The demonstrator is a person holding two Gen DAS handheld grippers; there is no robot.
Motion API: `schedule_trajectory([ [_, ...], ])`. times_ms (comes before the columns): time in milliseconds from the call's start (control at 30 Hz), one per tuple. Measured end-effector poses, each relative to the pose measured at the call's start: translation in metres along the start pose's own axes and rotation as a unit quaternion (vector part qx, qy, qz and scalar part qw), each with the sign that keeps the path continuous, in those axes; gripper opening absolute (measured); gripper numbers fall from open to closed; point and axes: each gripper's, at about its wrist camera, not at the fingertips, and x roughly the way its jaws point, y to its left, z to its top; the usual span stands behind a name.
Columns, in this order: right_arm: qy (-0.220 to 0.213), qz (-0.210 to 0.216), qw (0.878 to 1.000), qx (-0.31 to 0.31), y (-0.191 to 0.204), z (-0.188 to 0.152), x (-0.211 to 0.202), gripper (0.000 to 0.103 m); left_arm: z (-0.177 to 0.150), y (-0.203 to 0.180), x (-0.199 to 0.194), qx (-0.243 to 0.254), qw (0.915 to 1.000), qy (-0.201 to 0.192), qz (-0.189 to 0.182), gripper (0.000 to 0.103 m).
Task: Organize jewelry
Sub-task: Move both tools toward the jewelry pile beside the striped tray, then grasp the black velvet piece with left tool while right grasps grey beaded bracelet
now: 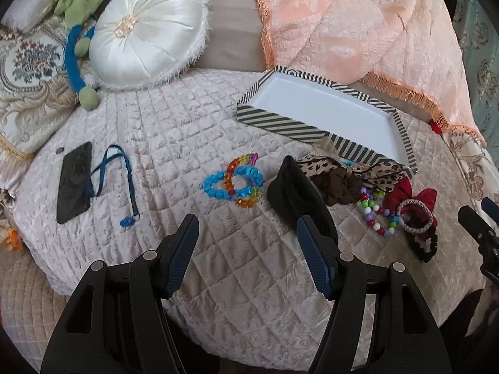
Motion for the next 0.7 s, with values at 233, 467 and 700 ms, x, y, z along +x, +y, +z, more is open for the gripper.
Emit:
schedule_trajectory([
  [233, 0.007, 0.009, 1.0, 0.008, -0.012, -0.001, 0.003, 0.103, -0.001, 0.003, 0.004, 0.007, 0.9997, 0.019, -0.016, 0.066],
  [467, 0.019, -0.005, 1.0, 0.005, -0.028, -0.005, 0.003, 0.103, 0.001, -0.005, 0.011, 0.016, 0.999, 0.029, -0.029, 0.066],
  [700, 0.035, 0.001, 0.999, 0.013, -0.044, -0.01, 0.008, 0.103, 0.006, -0.008, 0.015, 0.006, 0.9987, 0.03, -0.039, 0.066],
])
